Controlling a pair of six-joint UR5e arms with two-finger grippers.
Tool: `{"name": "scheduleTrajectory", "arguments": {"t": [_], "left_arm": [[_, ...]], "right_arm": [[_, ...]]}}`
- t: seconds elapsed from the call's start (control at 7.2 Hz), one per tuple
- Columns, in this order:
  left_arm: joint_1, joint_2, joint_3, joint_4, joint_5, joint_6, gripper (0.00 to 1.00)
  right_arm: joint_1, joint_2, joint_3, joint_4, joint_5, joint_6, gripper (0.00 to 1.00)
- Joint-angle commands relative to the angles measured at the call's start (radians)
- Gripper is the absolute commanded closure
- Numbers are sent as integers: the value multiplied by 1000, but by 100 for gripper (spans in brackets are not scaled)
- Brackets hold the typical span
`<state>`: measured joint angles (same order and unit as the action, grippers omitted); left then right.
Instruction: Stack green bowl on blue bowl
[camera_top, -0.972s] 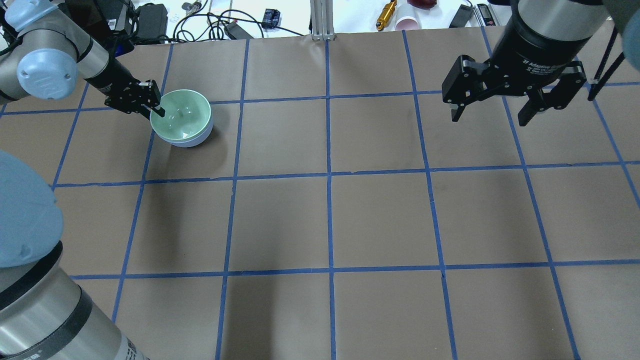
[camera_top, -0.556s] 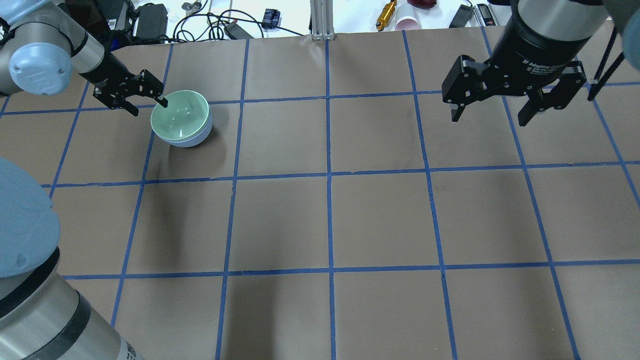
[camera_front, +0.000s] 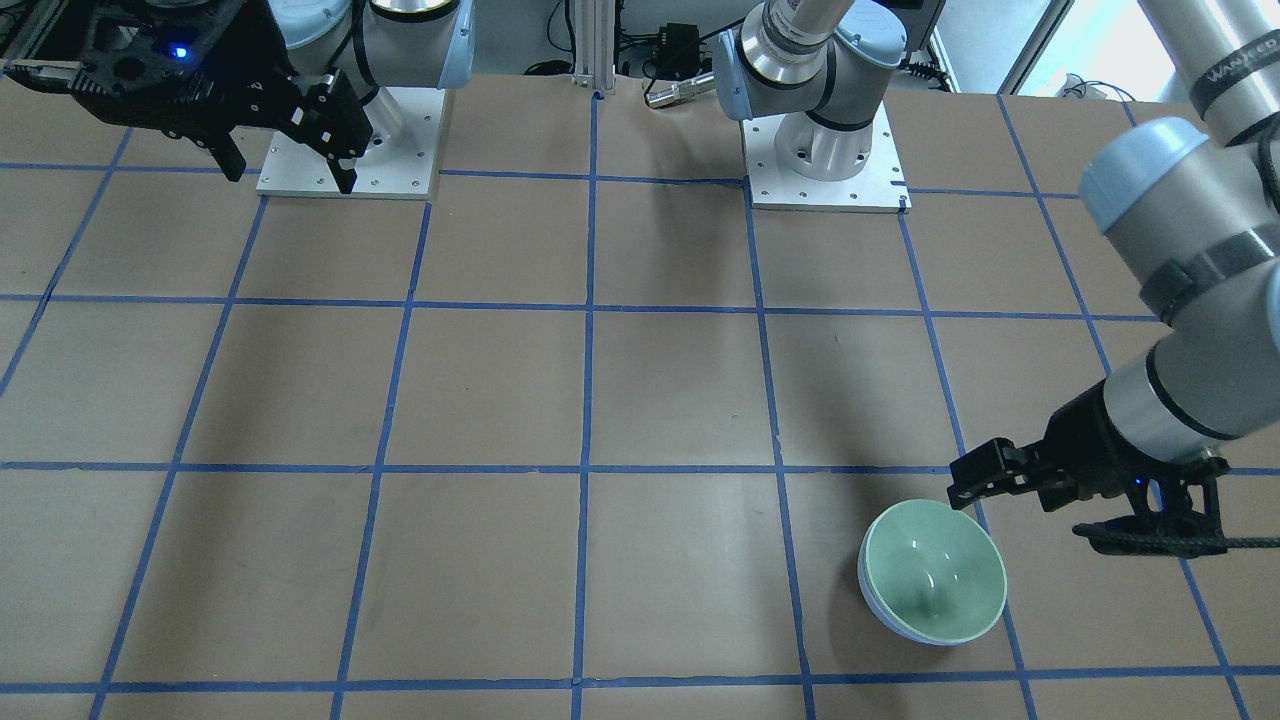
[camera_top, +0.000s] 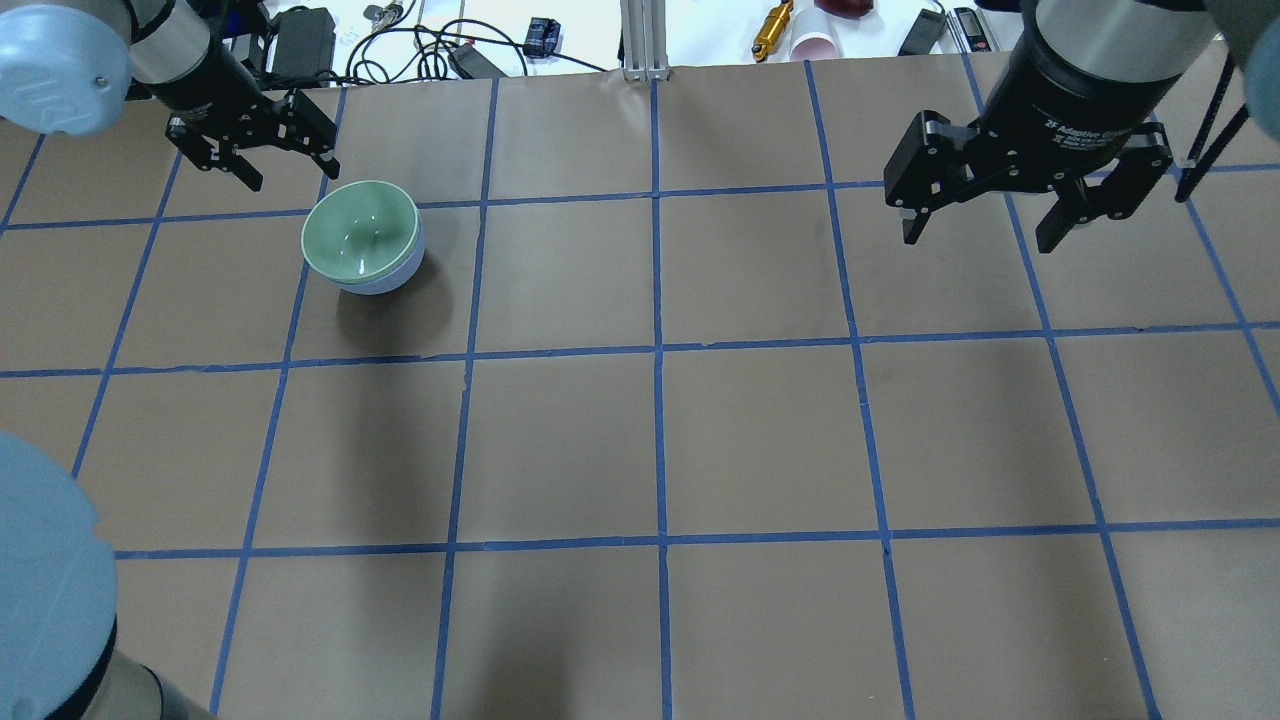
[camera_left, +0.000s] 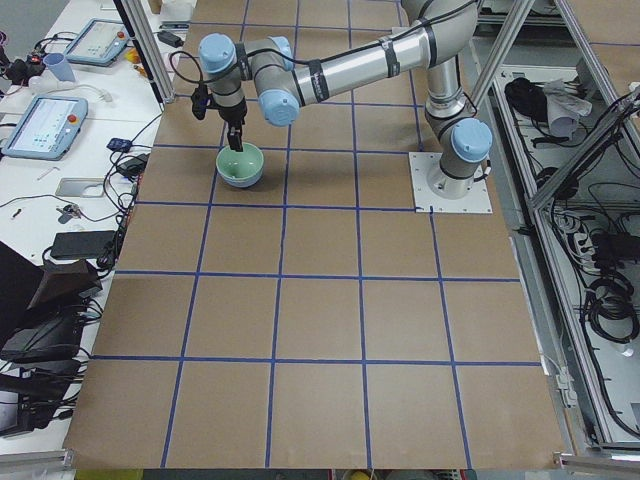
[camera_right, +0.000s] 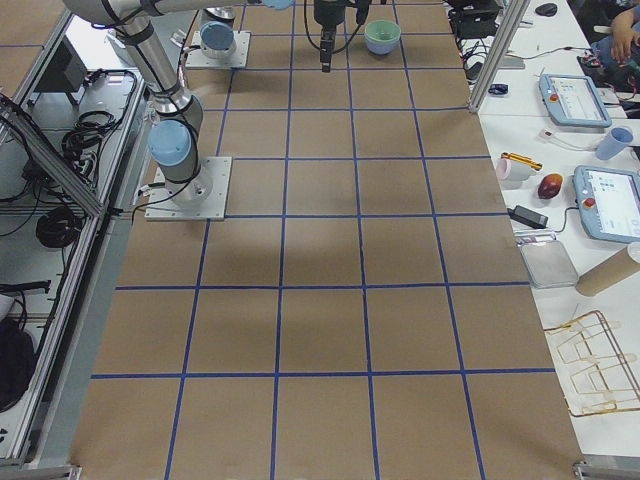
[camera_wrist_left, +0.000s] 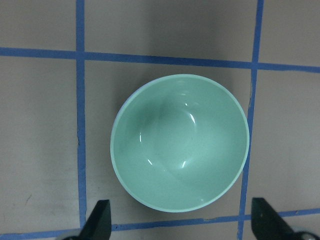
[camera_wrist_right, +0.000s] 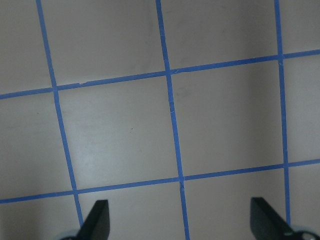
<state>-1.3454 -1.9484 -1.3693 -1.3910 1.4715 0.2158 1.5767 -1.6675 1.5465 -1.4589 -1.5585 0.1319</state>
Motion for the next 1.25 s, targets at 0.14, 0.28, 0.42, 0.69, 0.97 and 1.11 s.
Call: {"name": "scheduleTrajectory", "arguments": {"t": [0.14,0.28,0.42,0.69,0.97,1.11], "left_arm": [[-139,149,-5,-109,52,-147,0],[-187,204,-29,-141,52,-147,0],[-210,263,-80,-144,102,-145,0],[-212,371,-184,-132,119,-133,0],[-209,379,-179,-115,115,-131,0],[-209,372,-179,-82,112,-131,0]], "right_arm": [[0,0,0,-1,1,0,0],[0,0,0,-1,0,0,0],[0,0,1,-1,0,0,0],[0,0,1,0,0,0,0],[0,0,0,-1,0,0,0],[0,0,1,-1,0,0,0]]}}
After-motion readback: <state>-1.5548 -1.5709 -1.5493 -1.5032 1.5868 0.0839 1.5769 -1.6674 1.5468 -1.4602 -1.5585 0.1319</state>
